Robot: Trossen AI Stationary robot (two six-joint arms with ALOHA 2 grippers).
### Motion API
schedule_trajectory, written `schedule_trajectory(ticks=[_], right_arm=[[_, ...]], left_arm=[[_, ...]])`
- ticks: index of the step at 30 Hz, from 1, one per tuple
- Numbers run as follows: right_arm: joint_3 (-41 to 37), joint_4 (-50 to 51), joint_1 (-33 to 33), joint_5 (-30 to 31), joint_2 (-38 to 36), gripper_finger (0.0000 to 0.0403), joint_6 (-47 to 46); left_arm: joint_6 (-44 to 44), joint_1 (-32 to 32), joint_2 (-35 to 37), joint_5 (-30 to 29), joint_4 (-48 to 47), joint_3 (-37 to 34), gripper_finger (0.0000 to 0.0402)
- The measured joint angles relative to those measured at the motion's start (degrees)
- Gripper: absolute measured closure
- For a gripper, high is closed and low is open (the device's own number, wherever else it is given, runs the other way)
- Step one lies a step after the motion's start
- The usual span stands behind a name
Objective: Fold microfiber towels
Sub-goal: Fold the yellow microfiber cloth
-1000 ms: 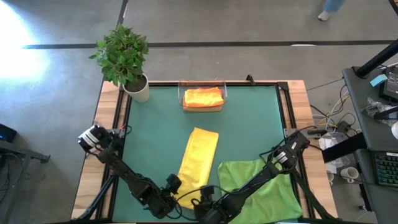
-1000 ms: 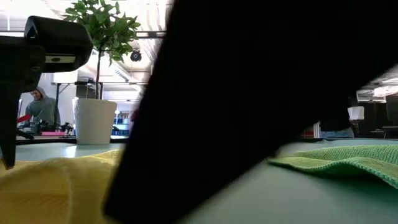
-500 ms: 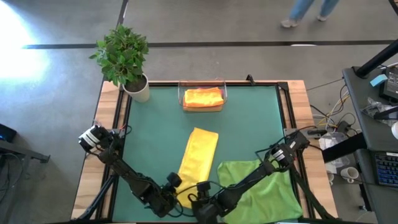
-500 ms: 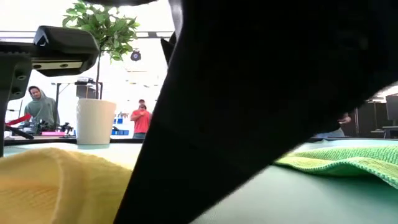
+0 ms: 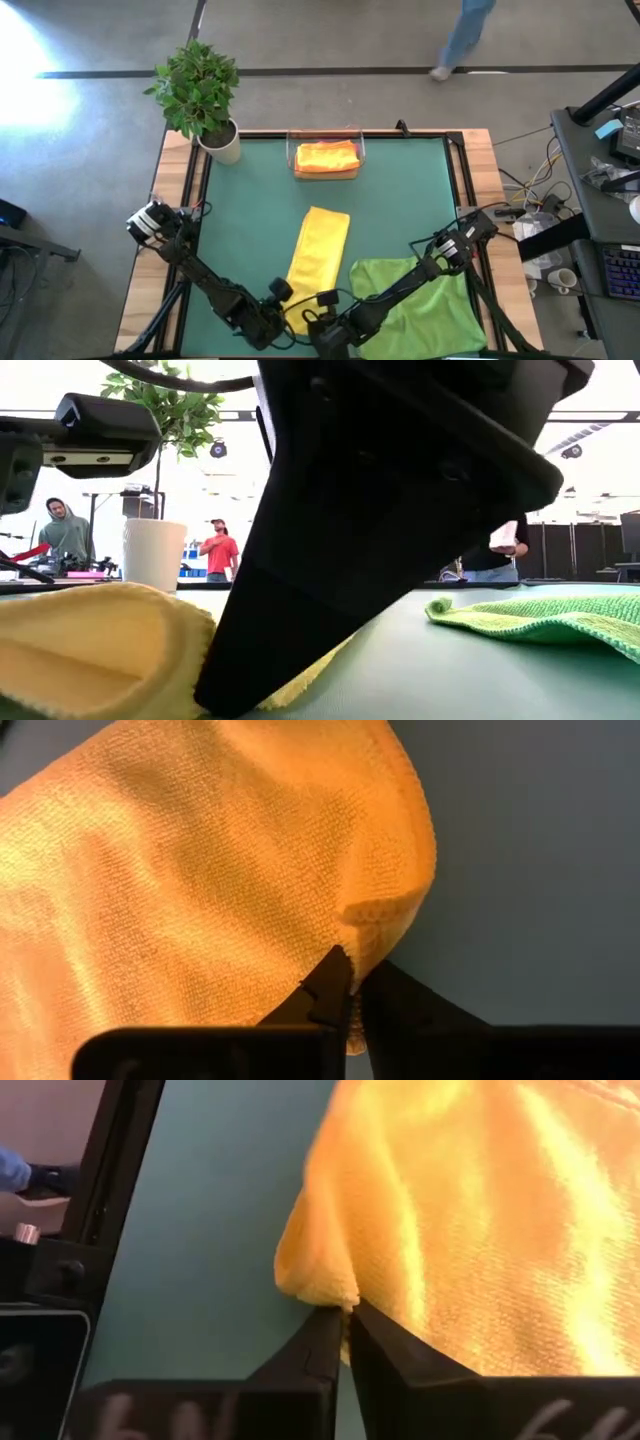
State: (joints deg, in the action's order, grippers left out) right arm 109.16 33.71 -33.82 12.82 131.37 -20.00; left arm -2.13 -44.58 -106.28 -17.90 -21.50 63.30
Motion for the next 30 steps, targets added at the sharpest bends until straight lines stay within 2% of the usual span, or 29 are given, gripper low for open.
schedule_trajectory(ticks=[10,20,25,30], right_arm=[[0.4,0.3,-1.0,-2.1,-4.4,0.0394,-5.0],[0.8,0.6,-3.4,-2.3,-7.3,0.0394,-10.7],[0.8,0.5,-5.6,-2.3,-7.4,0.0394,-15.5],[0.8,0.9,-8.2,3.3,-7.7,0.0394,-19.6]], left_arm=[[-10.9,0.0,0.9,6.3,-0.1,3.0,0.0396],[-13.0,0.0,5.0,8.2,-0.6,7.2,0.0396],[-17.5,0.0,5.5,10.3,-1.0,10.5,0.0396],[-22.3,0.0,5.5,12.1,-1.4,11.1,0.0396]])
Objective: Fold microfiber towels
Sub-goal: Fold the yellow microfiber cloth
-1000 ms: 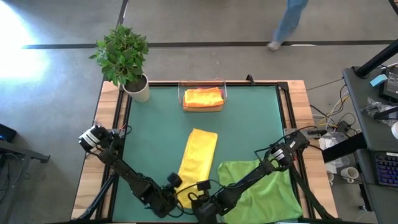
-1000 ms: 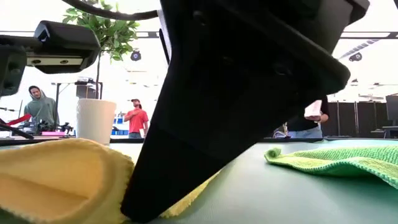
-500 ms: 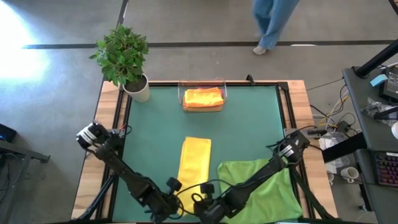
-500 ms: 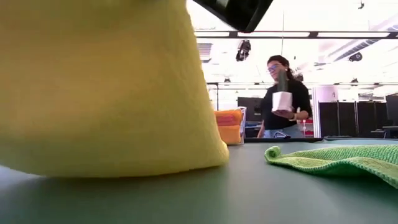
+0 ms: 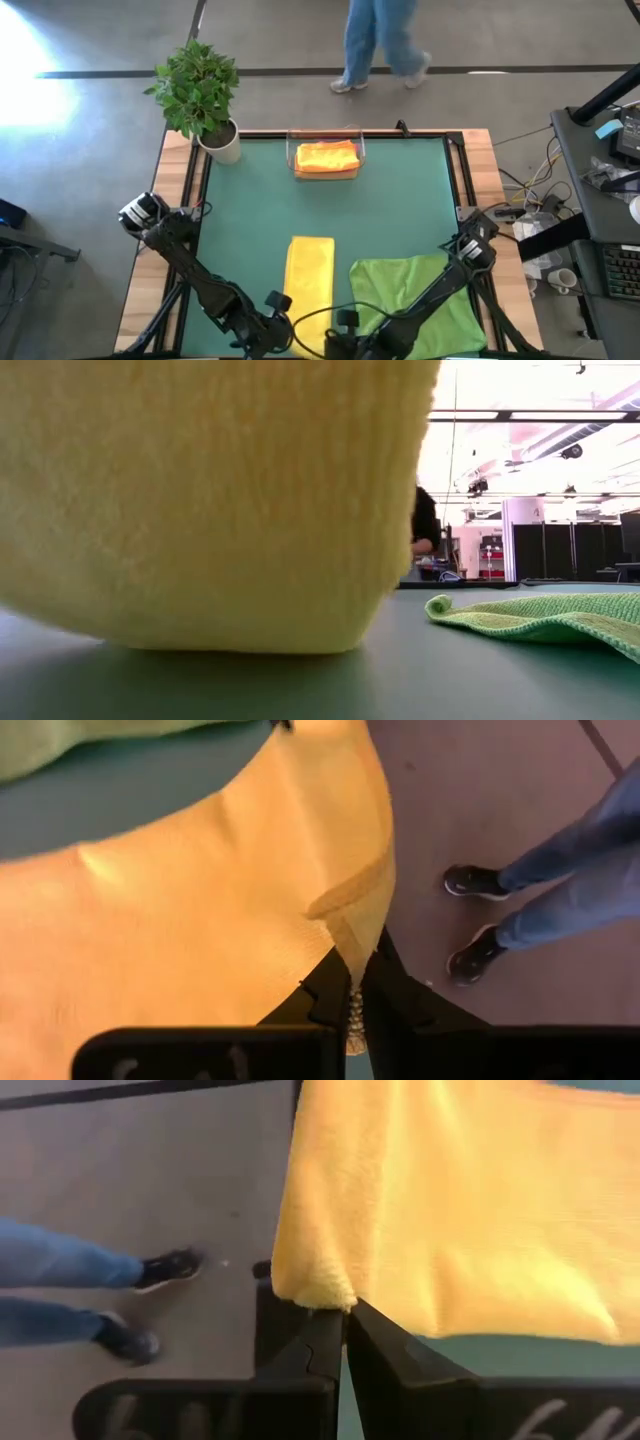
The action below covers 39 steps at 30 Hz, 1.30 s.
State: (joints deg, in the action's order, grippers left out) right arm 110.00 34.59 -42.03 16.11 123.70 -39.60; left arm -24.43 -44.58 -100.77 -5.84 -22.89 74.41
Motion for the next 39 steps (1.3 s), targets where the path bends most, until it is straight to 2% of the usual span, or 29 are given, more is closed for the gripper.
schedule_trajectory(ticks=[7,15,20,26,30,39], right_arm=[[0.0,8.2,0.8,7.6,0.0,0.0394,-2.8],[0.0,13.7,4.8,8.2,-0.1,0.0394,-0.3],[0.0,17.5,6.8,10.4,-0.6,0.0394,0.1],[0.0,20.8,9.5,11.3,-1.8,0.0394,0.7],[-0.2,24.2,11.1,14.0,-3.0,0.0394,1.6],[-2.8,24.2,16.3,14.0,-2.9,0.0394,6.0]], left_arm=[[-4.3,1.3,0.0,-1.0,-1.0,-0.6,0.0396],[-5.1,5.7,1.2,-3.1,-12.7,-0.6,0.0396],[-1.4,9.0,2.5,-5.2,-16.8,-0.7,0.0396],[2.9,13.5,3.0,-5.3,-18.3,-0.8,0.0396],[4.9,16.4,3.4,-5.4,-21.3,-0.8,0.0396],[7.3,22.8,3.4,-5.6,-23.3,-1.8,0.0396]])
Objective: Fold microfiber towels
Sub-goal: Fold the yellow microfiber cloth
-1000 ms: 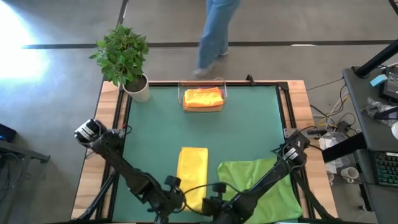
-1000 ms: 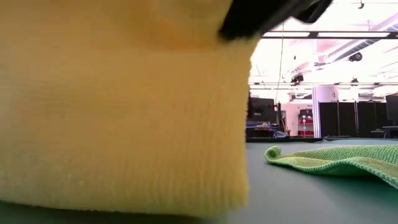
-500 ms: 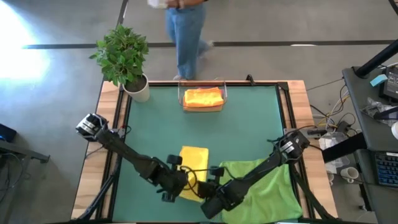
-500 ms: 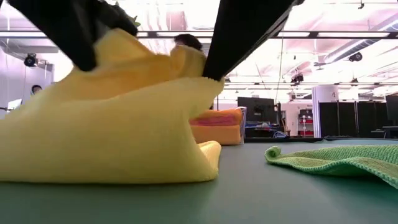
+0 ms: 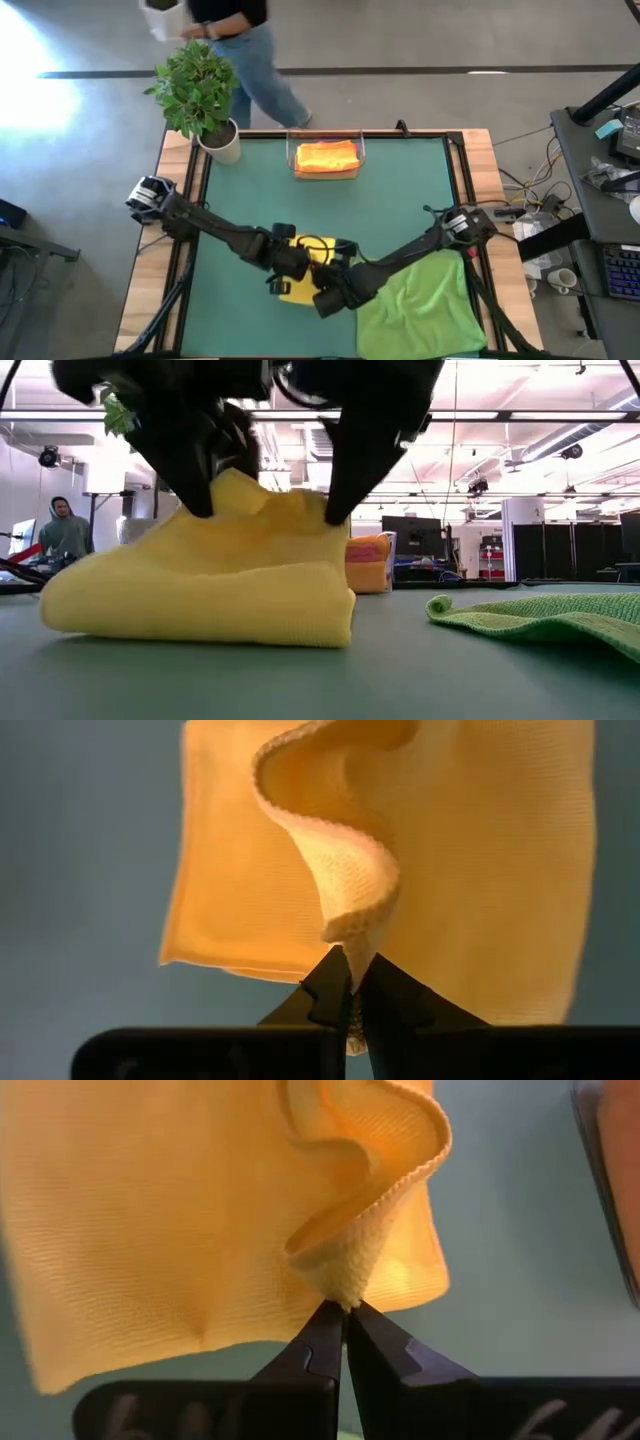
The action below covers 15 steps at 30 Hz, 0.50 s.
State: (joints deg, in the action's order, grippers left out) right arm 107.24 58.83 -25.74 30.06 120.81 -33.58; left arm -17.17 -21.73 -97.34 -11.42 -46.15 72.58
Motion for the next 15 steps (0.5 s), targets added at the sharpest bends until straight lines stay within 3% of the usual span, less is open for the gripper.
schedule_trajectory(ticks=[15], right_arm=[[-3.0,-0.8,3.7,-0.4,0.0,0.0394,0.2]], left_arm=[[7.1,3.9,0.0,-2.6,0.9,-1.8,0.0396]])
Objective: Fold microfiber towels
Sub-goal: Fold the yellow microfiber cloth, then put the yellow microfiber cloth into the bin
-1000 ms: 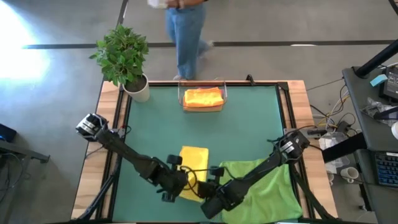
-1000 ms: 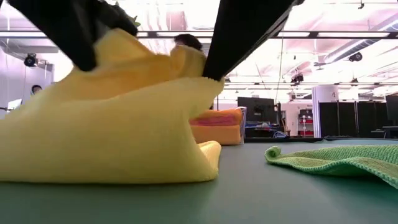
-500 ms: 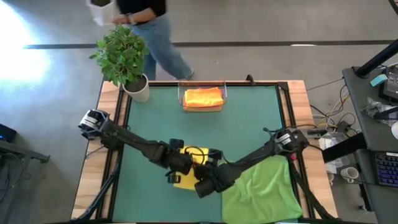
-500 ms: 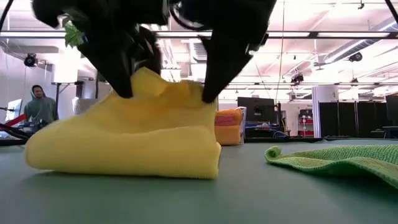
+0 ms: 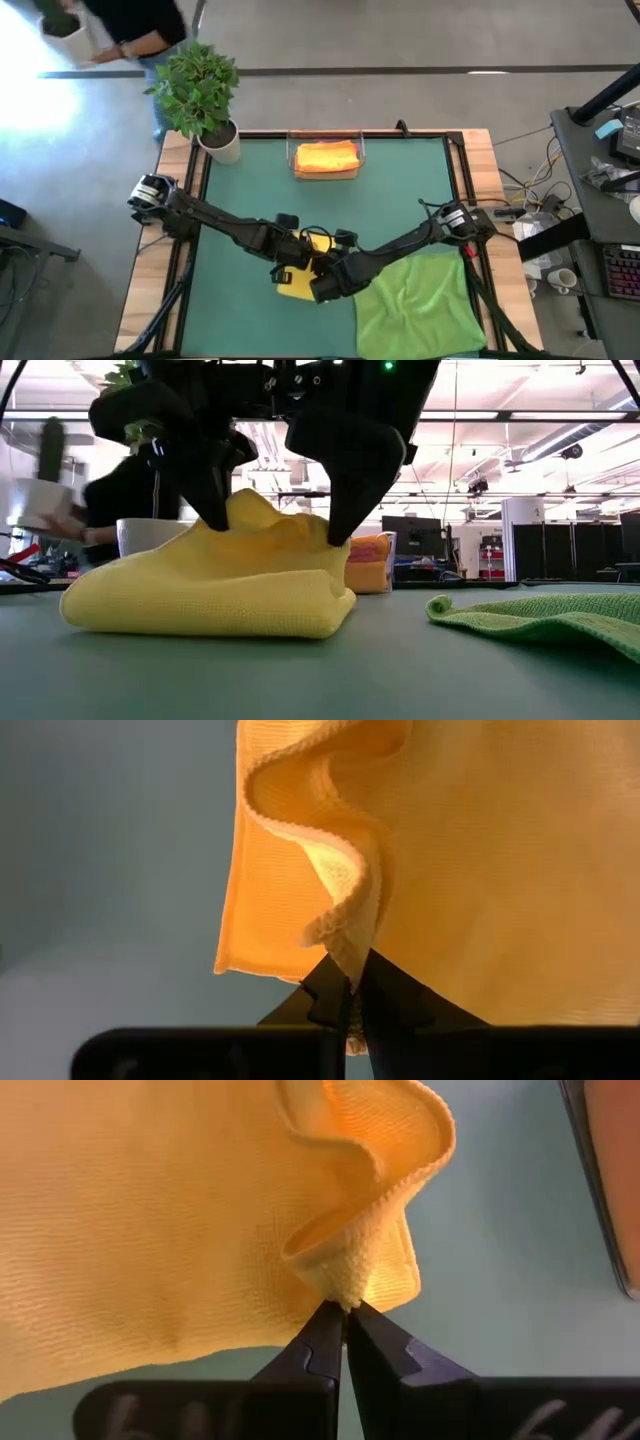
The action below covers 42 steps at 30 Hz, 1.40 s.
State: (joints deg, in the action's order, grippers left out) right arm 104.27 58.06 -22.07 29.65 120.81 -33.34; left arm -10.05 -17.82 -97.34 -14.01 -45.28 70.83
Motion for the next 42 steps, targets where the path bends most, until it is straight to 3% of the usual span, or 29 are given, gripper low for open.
schedule_trajectory(ticks=[5,12,19,26,31,36,42], right_arm=[[0.0,0.0,0.5,-0.1,0.0,0.0394,0.0],[0.1,0.2,1.4,-1.4,0.0,0.0393,-1.8],[0.2,0.2,2.5,-2.6,0.0,0.0354,-2.2],[0.2,2.1,3.1,-2.6,-1.1,0.0292,-0.9],[0.2,8.1,3.2,-2.1,-5.4,0.0270,-1.1],[-1.5,12.7,3.4,3.0,-12.2,0.0268,-1.6],[-9.2,13.1,3.4,5.1,-22.8,0.0281,-4.8]], left_arm=[[0.1,1.0,0.0,0.0,-0.2,0.0,0.0372],[0.5,2.2,0.0,0.1,-0.2,0.0,0.0303],[1.7,3.9,0.1,0.2,-1.6,0.0,0.0249],[5.0,4.7,2.4,0.5,-8.2,0.9,0.0244],[4.8,4.7,6.1,0.5,-10.4,0.8,0.0244],[4.3,4.7,10.1,3.0,-5.4,-0.8,0.0244],[0.4,4.6,12.0,8.2,5.2,-5.4,0.0248]])
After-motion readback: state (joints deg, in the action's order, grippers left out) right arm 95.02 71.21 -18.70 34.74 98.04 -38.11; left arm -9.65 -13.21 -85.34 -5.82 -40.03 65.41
